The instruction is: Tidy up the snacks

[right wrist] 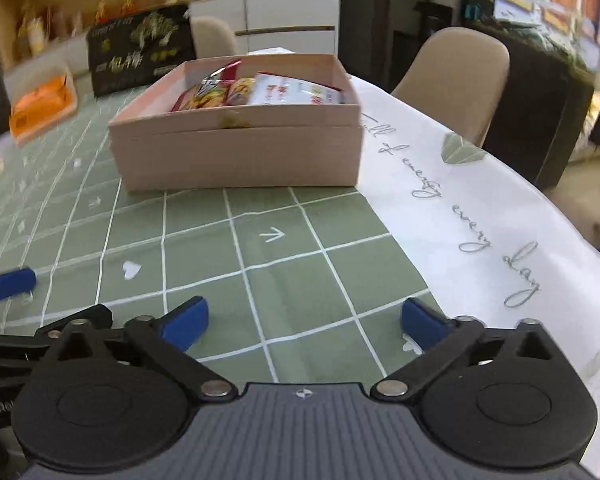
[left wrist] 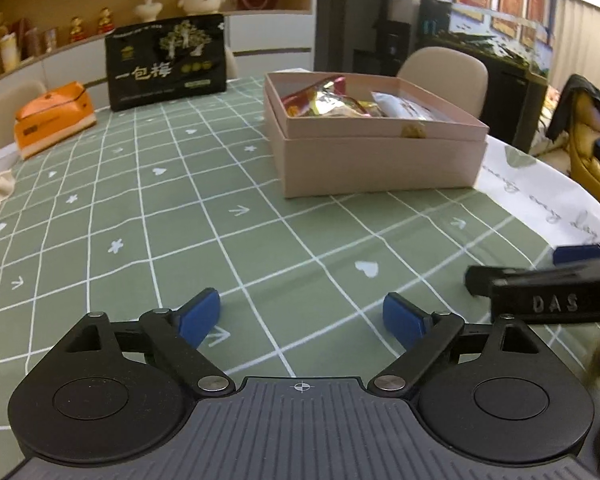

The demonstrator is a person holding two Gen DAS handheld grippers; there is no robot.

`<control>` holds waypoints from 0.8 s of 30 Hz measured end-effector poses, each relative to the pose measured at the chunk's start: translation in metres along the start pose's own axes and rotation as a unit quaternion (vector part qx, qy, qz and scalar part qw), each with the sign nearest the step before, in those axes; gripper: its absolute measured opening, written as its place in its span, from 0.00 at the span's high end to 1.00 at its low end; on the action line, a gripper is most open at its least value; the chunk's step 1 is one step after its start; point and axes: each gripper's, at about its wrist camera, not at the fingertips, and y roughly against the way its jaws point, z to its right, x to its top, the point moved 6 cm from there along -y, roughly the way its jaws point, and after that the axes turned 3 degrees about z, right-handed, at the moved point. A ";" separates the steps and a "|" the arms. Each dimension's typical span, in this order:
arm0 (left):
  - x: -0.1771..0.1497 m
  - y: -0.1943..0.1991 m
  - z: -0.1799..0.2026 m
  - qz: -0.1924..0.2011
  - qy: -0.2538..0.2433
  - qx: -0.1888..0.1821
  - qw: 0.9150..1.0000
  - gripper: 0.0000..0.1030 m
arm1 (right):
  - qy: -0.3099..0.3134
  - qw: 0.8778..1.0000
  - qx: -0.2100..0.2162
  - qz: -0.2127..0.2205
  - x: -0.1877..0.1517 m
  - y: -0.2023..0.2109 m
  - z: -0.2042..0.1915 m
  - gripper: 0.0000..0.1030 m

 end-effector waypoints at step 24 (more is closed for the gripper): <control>0.005 -0.007 -0.002 0.000 -0.007 0.011 1.000 0.10 | 0.012 0.999 0.007 0.045 -0.006 0.000 0.005 0.00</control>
